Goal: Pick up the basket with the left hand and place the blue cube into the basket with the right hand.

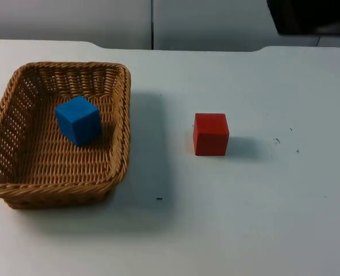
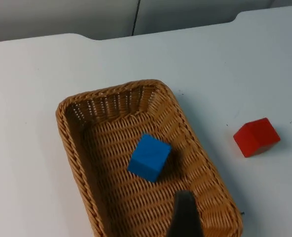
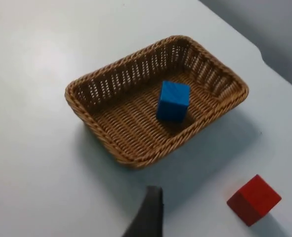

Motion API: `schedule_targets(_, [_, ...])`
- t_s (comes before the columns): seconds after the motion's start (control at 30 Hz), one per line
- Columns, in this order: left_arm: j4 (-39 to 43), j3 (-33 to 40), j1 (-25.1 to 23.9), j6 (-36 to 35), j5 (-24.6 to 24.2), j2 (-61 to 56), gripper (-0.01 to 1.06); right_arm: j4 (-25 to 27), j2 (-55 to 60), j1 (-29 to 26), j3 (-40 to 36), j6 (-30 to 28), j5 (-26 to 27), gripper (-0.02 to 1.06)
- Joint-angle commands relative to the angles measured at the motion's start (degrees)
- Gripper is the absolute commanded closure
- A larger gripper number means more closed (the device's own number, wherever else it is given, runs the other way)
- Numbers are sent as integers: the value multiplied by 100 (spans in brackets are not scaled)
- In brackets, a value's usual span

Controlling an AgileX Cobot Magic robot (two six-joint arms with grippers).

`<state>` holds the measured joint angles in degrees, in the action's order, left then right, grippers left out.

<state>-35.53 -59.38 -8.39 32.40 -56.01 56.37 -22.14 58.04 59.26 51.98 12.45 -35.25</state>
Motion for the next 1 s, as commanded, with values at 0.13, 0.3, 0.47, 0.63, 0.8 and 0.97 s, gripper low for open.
schedule_targets(0.13, [15,1143,2,-33,6,-1513,46,155,-600,17,-680,122,251,26])
schedule_targets(0.3, [113,2170,2,-33,-28,-3129,46,193,-1311,17,-1115,122,251,26])
schedule_targets(0.47, [621,2741,2,-801,-26,-4449,46,289,-1930,17,-1404,110,120,26])
schedule_targets(0.63, [1582,2801,2,-1830,-109,-5630,46,370,-2458,17,-1829,110,-519,26])
schedule_targets(0.8, [1765,2750,2,-2100,-506,-5637,46,844,-2890,17,-2281,34,-681,26])
schedule_targets(0.97, [1820,2750,2,-2100,-572,-5637,46,1223,-3509,17,-2435,-133,-902,26])
